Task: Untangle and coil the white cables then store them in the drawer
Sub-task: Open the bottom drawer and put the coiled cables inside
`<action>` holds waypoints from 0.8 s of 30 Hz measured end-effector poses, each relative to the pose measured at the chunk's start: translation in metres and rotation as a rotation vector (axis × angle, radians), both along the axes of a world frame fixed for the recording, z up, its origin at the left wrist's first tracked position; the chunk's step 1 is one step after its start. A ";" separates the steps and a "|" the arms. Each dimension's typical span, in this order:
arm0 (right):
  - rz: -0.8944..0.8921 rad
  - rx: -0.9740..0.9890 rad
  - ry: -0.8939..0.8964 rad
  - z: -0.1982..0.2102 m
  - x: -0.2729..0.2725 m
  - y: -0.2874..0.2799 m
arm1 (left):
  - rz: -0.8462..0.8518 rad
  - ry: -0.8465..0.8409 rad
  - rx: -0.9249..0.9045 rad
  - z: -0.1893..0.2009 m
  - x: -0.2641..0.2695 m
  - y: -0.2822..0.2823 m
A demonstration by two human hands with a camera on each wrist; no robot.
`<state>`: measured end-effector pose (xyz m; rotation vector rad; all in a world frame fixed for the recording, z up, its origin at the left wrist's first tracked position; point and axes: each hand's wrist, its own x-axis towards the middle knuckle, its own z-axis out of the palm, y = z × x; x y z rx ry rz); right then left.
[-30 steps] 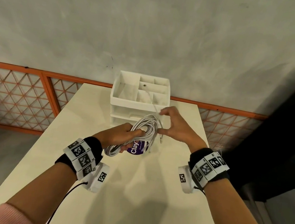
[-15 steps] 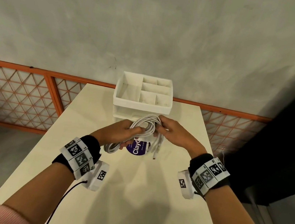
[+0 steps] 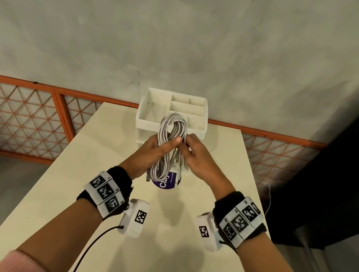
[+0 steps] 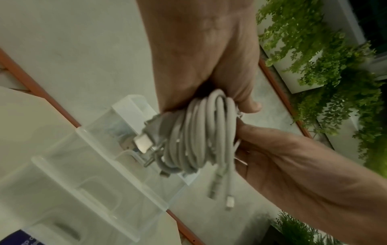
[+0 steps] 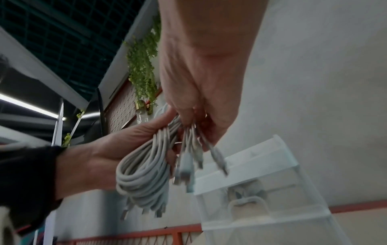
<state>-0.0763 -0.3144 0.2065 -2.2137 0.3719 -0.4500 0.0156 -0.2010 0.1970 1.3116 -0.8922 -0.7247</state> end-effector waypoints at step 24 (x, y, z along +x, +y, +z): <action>0.046 0.104 0.234 0.019 -0.005 -0.012 | 0.028 0.103 0.016 -0.030 -0.006 -0.007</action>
